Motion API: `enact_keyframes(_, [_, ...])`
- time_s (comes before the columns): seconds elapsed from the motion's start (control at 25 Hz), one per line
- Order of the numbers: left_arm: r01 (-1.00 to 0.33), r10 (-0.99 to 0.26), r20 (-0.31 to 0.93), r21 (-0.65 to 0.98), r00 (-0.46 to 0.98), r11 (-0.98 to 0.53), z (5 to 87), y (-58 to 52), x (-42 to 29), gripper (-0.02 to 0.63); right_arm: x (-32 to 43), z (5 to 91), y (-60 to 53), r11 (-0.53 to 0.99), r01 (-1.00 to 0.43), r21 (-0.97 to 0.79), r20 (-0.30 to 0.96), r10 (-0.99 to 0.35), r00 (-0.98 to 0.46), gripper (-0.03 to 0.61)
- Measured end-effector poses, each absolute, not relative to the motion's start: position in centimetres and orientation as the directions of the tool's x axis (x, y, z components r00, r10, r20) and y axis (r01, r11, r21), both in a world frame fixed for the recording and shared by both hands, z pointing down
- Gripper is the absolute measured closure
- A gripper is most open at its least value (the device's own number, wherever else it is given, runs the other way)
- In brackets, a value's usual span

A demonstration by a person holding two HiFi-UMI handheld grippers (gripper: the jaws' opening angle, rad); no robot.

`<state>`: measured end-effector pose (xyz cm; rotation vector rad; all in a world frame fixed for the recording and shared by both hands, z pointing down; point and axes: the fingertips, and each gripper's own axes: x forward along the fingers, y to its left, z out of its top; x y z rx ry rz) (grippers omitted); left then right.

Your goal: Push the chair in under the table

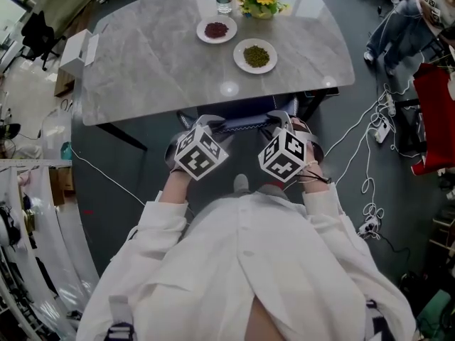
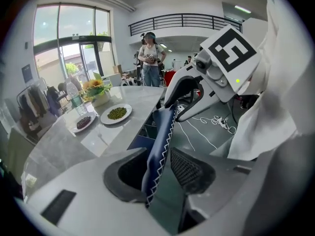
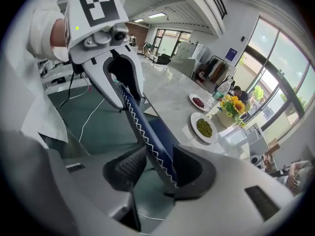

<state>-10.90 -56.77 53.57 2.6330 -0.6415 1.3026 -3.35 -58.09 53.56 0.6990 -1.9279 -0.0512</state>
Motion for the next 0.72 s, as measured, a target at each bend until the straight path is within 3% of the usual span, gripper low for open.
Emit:
enact_keyframes(0.28, [-0.532,-0.425,0.706,-0.081,0.566,-0.843,50.6,-56.4,-10.8,0.466,-2.8,50.4,-57.2,0.773,-0.578,0.259,0.750,-0.539,-0.384,0.419])
enact_keyframes(0.48, [-0.633,-0.475,0.630,0.036,0.615,-0.773,47.9,-56.7,-10.6,0.466,-2.7,48.0,-57.7,0.731,-0.667,0.143,0.684,-0.560,-0.467,0.425])
enact_keyframes(0.72, [-0.659,-0.496,0.583,0.094,0.644,-0.746,45.6,-57.9,-9.6,0.485,-3.5,44.1,-58.7,0.733,-0.680,0.017,0.577,-0.563,-0.592,0.499])
